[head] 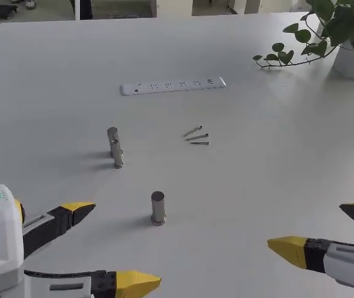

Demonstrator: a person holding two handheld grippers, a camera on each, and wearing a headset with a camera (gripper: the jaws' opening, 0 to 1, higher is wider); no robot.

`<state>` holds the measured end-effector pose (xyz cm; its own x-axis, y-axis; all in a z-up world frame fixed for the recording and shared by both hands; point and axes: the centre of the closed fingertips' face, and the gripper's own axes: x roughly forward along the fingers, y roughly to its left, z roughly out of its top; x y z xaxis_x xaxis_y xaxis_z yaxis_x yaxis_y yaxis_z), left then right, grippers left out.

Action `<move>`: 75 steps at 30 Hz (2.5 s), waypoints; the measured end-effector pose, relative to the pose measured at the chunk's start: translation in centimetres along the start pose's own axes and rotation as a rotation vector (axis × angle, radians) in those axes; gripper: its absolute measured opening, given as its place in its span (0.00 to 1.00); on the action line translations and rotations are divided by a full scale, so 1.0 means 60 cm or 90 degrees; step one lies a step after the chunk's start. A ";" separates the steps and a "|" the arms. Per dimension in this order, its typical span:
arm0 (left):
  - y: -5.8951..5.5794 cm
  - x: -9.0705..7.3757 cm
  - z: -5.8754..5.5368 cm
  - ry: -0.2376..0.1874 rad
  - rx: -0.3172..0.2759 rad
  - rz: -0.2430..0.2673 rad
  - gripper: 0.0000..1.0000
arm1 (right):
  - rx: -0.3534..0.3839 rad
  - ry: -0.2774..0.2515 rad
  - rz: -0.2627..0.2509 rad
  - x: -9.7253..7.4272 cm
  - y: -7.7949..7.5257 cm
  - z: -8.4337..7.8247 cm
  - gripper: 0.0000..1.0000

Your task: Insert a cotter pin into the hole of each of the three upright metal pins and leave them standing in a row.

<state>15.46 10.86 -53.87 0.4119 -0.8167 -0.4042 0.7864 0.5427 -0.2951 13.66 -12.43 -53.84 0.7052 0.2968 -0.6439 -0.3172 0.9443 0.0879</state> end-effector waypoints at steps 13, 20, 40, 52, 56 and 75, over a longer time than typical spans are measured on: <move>0.003 -0.018 -0.017 0.003 -0.038 0.032 0.99 | -0.060 0.013 0.048 0.026 0.022 0.023 0.84; 0.000 -0.036 0.002 -0.022 -0.018 0.065 0.99 | -0.157 0.014 0.096 0.028 0.035 0.046 0.82; -0.011 -0.056 0.010 -0.048 -0.049 0.085 0.99 | -0.383 0.025 0.199 0.069 0.046 0.170 0.69; -0.009 -0.060 0.004 -0.048 -0.054 0.092 0.99 | -0.479 0.084 0.271 0.167 0.037 0.215 0.58; -0.008 -0.061 -0.002 -0.049 -0.072 0.095 0.99 | -0.518 0.108 0.273 0.198 0.026 0.232 0.55; 0.006 -0.065 -0.006 -0.058 -0.092 0.113 0.99 | -0.638 0.200 0.300 0.309 0.002 0.253 0.23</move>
<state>13.95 14.31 -52.74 0.5833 -0.7164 -0.3827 0.6263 0.6968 -0.3497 36.32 -4.62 -54.25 0.2382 0.4090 -0.8809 -0.9684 0.1696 -0.1831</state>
